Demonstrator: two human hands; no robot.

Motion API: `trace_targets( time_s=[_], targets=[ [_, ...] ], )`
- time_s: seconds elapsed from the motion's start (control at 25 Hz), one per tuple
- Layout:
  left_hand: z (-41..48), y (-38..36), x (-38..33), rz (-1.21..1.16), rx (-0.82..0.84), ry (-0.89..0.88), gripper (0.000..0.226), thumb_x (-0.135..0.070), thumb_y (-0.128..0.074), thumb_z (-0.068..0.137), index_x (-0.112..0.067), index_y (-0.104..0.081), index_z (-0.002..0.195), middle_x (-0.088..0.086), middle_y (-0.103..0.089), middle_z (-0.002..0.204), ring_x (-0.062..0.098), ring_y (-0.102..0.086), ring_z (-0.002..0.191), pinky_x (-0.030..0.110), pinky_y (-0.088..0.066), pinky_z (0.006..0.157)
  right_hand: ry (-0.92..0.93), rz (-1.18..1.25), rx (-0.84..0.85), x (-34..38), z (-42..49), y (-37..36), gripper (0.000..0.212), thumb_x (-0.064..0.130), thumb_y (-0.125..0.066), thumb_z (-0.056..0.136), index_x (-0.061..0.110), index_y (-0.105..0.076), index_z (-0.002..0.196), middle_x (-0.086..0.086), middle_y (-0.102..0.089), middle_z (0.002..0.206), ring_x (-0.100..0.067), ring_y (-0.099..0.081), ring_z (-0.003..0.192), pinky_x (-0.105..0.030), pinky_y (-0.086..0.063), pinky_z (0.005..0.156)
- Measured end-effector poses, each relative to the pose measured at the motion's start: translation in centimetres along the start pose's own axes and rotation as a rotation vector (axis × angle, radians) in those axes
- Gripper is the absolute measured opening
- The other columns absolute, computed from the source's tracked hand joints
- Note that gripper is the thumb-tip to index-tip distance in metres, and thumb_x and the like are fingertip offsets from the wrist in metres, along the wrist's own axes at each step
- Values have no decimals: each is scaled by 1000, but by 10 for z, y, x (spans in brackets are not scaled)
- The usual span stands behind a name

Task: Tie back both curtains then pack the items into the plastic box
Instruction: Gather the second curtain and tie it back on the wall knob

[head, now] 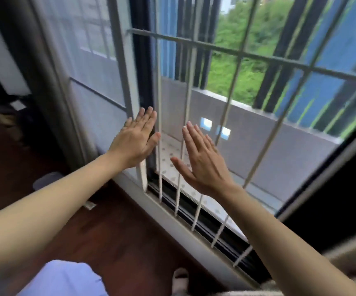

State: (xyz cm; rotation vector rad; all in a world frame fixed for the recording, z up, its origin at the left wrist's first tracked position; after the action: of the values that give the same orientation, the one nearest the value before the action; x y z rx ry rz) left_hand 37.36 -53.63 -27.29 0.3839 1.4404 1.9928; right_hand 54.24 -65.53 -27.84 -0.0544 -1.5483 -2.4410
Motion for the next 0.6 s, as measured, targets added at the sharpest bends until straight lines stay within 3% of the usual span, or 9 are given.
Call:
trace_targets(
  time_s=[0.16, 0.28, 0.6],
  targets=[
    [3, 46, 69, 71, -39, 123, 82, -56, 0, 83, -10, -9, 149, 7, -5, 158, 20, -2, 146, 43, -8, 117, 148, 60, 32, 45, 89, -8, 80, 62, -15, 89, 11, -3, 150, -4, 1, 159, -13, 7, 145, -31, 2, 118],
    [5, 64, 135, 89, -49, 239, 77, -54, -5, 87, -10, -10, 149, 6, -6, 158, 19, -2, 146, 42, -7, 117, 249, 112, 28, 83, 156, -32, 78, 59, -26, 94, 10, -6, 150, -6, -1, 159, -15, 3, 146, -30, 2, 117],
    [-11, 92, 326, 173, -44, 439, 65, -43, -17, 93, -10, -15, 149, 5, -11, 158, 18, -6, 146, 41, -10, 117, 393, 224, 118, 200, 314, -145, 70, 48, -29, 97, 7, -8, 150, -11, -4, 159, -21, 0, 147, -36, -3, 119]
  ],
)
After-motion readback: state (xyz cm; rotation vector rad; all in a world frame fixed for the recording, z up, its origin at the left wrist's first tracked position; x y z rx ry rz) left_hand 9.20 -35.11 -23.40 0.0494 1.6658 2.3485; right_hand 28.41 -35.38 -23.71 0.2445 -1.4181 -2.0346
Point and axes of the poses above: each hand's wrist, its own z-axis towards the middle knuckle, its own y-axis out of the back of the hand, x = y × z, the point moved 1 cm from there along z, towards the middle knuckle
